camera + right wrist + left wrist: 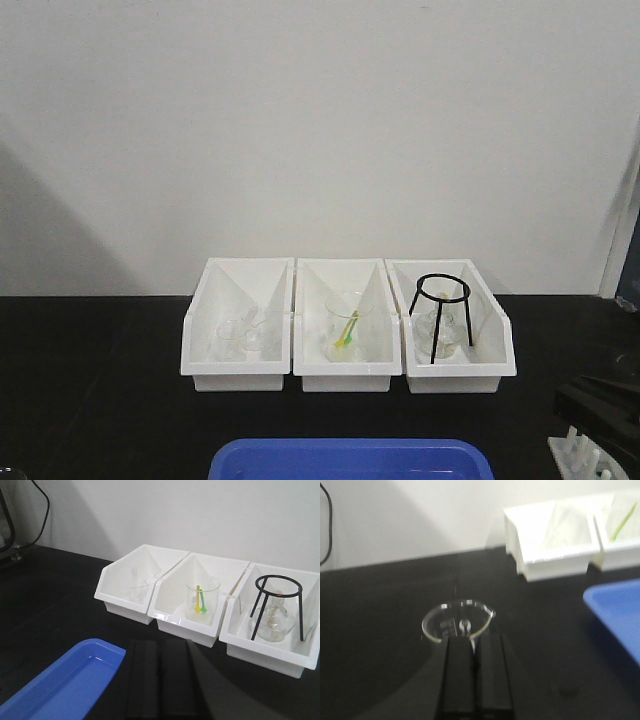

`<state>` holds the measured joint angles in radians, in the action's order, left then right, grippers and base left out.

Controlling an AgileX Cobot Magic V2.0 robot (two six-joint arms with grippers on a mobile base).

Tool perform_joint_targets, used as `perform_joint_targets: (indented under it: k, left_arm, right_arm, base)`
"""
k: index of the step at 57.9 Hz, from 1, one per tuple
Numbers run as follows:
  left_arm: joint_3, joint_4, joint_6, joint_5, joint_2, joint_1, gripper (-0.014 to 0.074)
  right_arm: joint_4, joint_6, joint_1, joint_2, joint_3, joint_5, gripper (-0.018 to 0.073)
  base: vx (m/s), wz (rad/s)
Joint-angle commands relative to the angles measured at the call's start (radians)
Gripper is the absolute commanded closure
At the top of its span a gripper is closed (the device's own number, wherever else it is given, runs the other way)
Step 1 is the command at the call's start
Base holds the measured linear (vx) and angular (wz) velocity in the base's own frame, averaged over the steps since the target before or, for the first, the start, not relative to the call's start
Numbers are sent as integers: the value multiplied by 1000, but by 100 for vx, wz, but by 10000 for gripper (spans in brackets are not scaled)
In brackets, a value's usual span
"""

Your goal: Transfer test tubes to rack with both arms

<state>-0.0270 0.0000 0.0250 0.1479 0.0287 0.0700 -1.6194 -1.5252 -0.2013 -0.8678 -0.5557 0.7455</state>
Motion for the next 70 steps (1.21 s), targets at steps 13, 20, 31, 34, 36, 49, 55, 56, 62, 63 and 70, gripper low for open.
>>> perform_joint_targets:
  k: [13, 20, 31, 34, 36, 49, 55, 56, 62, 63, 70]
  left_arm:
    - [-30, -19, -5, -10, -56, -1, 617]
    - [-30, -19, -5, -10, -56, -1, 617]
    - [-29, -19, -5, -10, -56, -1, 617]
    - [-29, -19, -5, -10, -56, -1, 617]
    - [-29, -19, -5, -10, -56, -1, 617]
    - [-29, -19, -5, -10, -56, -1, 617]
    - [-29, -19, -5, -10, -56, -1, 617]
    - [-29, -19, -5, -10, -56, -1, 617]
    - [-29, -19, -5, -10, -56, -1, 617]
    - [-29, -19, -5, -10, -56, -1, 617]
    - [-29, -19, -5, -10, -56, -1, 617]
  right_arm:
    - [48, 3, 2, 10, -27, 3, 567]
    - [48, 3, 2, 10, -27, 3, 567]
    - [48, 3, 2, 10, -27, 3, 567]
    - [51, 3, 16, 4, -27, 5, 567]
    - [47, 3, 24, 1, -27, -9, 567]
    - [48, 3, 29, -2, -27, -2, 567]
    - [50, 15, 29, -2, -27, -27, 567]
    - [52, 15, 30, -2, -27, -29, 567]
    - [88, 20, 32, -2, -27, -12, 567]
    - [111, 33, 32, -2, -27, -18, 567]
    - [360, 236, 80, 10, -2, -128, 567]
  base:
    - [0, 0]
    - [0, 0]
    - [0, 0]
    - [0, 0]
    - [0, 0]
    - [0, 0]
    - [0, 0]
    - [0, 0]
    - [0, 0]
    - [0, 0]
    - [0, 0]
